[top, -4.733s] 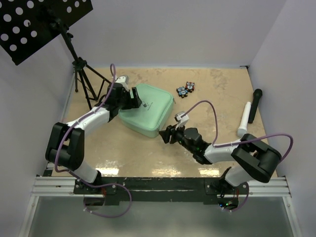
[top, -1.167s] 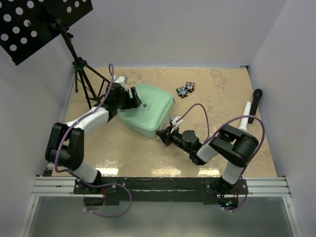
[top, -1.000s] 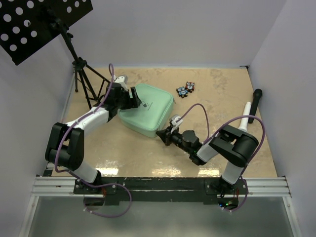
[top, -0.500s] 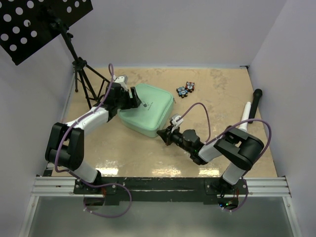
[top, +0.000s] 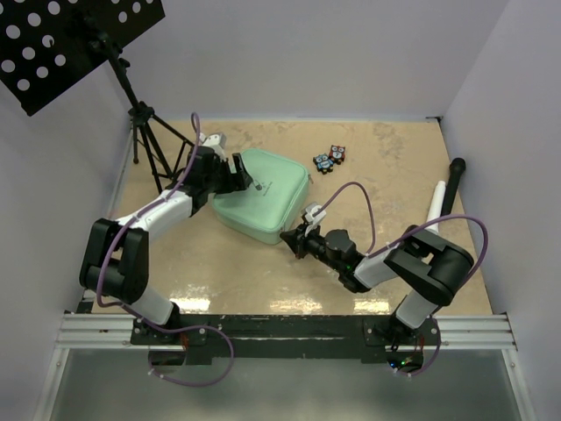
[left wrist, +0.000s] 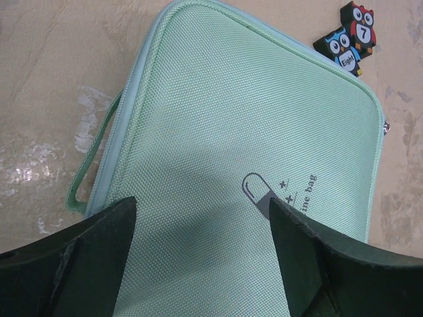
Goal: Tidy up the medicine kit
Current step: Zip the medicine box at the center of the board.
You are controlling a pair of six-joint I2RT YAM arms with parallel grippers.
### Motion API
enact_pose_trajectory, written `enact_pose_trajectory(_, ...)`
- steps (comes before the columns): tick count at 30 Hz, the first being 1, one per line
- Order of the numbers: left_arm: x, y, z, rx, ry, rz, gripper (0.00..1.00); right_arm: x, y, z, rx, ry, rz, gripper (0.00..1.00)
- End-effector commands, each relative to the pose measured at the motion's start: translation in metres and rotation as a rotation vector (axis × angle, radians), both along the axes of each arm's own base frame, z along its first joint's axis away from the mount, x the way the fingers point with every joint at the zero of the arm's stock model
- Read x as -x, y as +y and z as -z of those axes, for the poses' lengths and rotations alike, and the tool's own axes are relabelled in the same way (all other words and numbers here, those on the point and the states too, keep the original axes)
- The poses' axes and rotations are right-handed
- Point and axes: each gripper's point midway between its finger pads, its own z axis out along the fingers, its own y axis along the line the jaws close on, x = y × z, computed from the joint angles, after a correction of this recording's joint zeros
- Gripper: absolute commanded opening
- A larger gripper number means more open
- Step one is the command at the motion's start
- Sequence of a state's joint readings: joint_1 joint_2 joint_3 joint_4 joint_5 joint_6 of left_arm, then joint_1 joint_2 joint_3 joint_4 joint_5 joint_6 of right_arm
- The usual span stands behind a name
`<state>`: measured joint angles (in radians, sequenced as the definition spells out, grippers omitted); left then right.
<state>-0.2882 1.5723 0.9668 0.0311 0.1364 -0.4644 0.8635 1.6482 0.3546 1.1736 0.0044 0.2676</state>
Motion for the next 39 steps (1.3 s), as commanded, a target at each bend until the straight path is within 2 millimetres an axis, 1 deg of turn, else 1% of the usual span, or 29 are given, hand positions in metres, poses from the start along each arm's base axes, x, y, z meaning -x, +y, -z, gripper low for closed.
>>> enact_pose_trajectory(1,-0.002,0.027,0.000,-0.026,0.008,-0.102,0.87,0.000,0.004,-0.018,-0.047,-0.056,-0.024,0.00)
enact_pose_trajectory(4,0.000,0.039,-0.009,-0.037,-0.018,-0.149,0.86,0.001,0.003,-0.018,-0.042,-0.058,-0.023,0.00)
enact_pose_trajectory(7,0.003,0.035,-0.030,-0.008,-0.077,-0.126,0.85,0.002,0.003,-0.018,-0.040,-0.056,-0.023,0.00)
enact_pose_trajectory(8,0.007,0.032,-0.033,-0.003,-0.075,-0.099,0.85,0.002,0.003,-0.017,-0.039,-0.055,-0.026,0.00)
enact_pose_trajectory(11,0.026,0.023,-0.031,-0.023,-0.014,-0.079,0.85,0.001,0.003,-0.017,-0.040,-0.055,-0.022,0.00)
enact_pose_trajectory(13,0.043,0.022,-0.034,-0.024,-0.016,-0.109,0.85,0.000,0.003,-0.017,-0.039,-0.054,-0.019,0.00)
enact_pose_trajectory(14,0.053,0.022,-0.032,-0.003,-0.007,-0.118,0.86,0.001,0.003,-0.017,-0.041,-0.052,-0.020,0.00)
enact_pose_trajectory(15,0.061,0.029,-0.030,0.015,-0.010,-0.166,0.87,0.001,0.003,-0.017,-0.042,-0.053,-0.020,0.00)
enact_pose_trajectory(18,0.087,0.040,-0.029,0.106,-0.004,-0.263,0.88,0.001,0.002,-0.017,-0.041,-0.054,-0.018,0.00)
enact_pose_trajectory(19,0.094,0.042,-0.025,0.146,0.012,-0.297,0.88,0.002,0.002,-0.017,-0.041,-0.054,-0.020,0.00)
enact_pose_trajectory(20,0.101,0.045,-0.025,0.170,0.013,-0.320,0.87,0.002,0.002,-0.018,-0.041,-0.054,-0.020,0.00)
enact_pose_trajectory(23,0.114,0.046,-0.028,0.240,0.013,-0.349,0.84,0.002,0.001,-0.019,-0.043,-0.056,-0.015,0.00)
enact_pose_trajectory(26,0.120,0.036,-0.027,0.318,0.031,-0.327,0.77,0.002,0.001,-0.020,-0.044,-0.057,-0.015,0.00)
enact_pose_trajectory(28,0.121,0.031,-0.017,0.344,0.058,-0.323,0.73,0.001,0.002,-0.019,-0.045,-0.057,-0.017,0.00)
enact_pose_trajectory(29,0.123,0.026,-0.012,0.362,0.080,-0.305,0.72,0.001,0.002,-0.020,-0.046,-0.056,-0.018,0.00)
enact_pose_trajectory(31,0.125,0.022,-0.002,0.374,0.103,-0.305,0.70,0.001,0.002,-0.020,-0.045,-0.057,-0.018,0.00)
enact_pose_trajectory(35,0.117,0.014,-0.002,0.445,0.076,-0.293,0.68,0.002,0.004,-0.021,-0.047,-0.056,-0.024,0.00)
enact_pose_trajectory(39,0.108,0.009,-0.016,0.471,0.022,-0.275,0.71,0.002,0.003,-0.022,-0.047,-0.056,-0.026,0.00)
